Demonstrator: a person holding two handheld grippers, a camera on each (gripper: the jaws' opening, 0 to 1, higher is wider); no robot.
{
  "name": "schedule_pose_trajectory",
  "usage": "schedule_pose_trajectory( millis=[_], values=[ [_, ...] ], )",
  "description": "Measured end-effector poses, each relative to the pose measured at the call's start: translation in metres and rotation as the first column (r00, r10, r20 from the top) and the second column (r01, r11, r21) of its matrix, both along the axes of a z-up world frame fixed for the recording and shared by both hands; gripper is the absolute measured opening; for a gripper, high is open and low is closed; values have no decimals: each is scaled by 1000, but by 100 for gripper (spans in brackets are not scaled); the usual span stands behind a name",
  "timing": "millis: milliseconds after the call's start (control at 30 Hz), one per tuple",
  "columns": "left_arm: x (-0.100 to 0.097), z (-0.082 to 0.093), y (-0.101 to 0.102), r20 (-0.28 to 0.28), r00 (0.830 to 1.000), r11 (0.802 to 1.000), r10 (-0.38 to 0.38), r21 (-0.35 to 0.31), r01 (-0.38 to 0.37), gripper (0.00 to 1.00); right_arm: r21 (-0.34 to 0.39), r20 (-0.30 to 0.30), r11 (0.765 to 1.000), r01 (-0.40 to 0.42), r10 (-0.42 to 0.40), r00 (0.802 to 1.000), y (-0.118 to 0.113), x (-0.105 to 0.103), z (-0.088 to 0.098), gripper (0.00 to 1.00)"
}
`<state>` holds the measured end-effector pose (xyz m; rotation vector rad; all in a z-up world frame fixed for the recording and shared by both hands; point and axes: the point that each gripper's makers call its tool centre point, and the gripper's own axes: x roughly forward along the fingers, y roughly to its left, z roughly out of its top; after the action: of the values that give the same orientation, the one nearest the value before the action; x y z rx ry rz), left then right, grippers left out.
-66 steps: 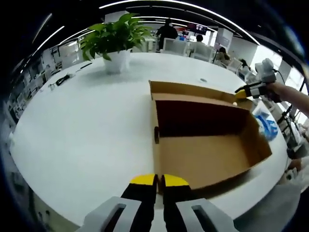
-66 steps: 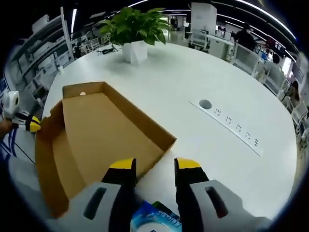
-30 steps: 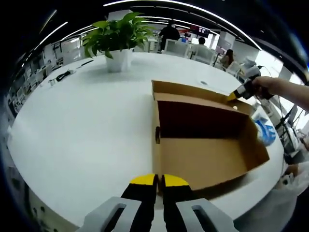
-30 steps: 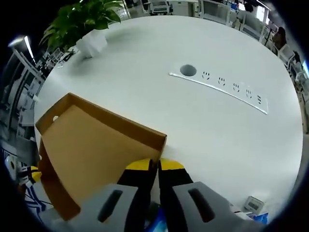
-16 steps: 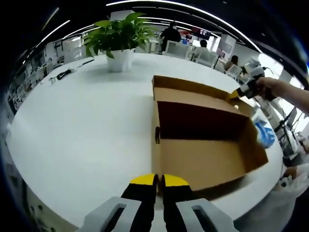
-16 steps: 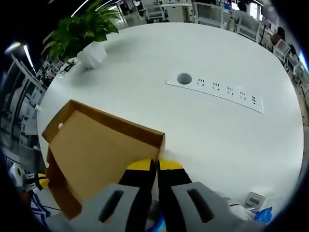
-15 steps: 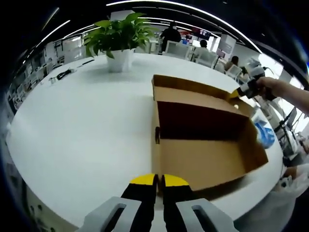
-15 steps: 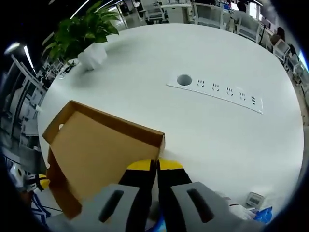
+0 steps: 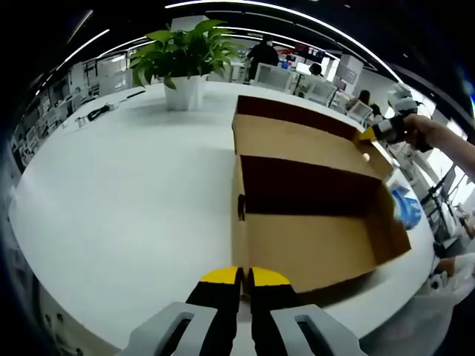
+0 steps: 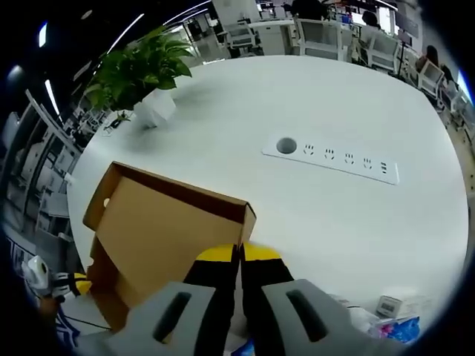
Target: Operate the shoe box by opening the lid, removing the specified soft item, and placing it in the target area until the item is outside and the box remains undamaged.
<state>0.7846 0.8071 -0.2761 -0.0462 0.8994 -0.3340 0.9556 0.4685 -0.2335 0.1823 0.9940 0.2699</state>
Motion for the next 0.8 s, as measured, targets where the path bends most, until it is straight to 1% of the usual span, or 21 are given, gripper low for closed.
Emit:
schedule_pose_trajectory(
  millis=[233, 367, 467, 800],
  values=[
    [0, 1, -1, 2, 1000, 1000, -2, -2, 2, 3, 3, 41, 1000, -15, 15, 999, 1, -3, 15, 0],
    [-1, 1, -2, 2, 1000, 1000, 1, -11, -1, 3, 4, 66, 1000, -24, 23, 998, 3, -8, 25, 0],
    [0, 1, -2, 4, 1000, 1000, -6, -4, 6, 3, 5, 82, 1000, -31, 30, 996, 4, -12, 32, 0],
    [2, -2, 0, 9, 1000, 1000, -21, 2, 21, 3, -1, 127, 999, -49, 48, 991, 7, -22, 48, 0]
  ],
)
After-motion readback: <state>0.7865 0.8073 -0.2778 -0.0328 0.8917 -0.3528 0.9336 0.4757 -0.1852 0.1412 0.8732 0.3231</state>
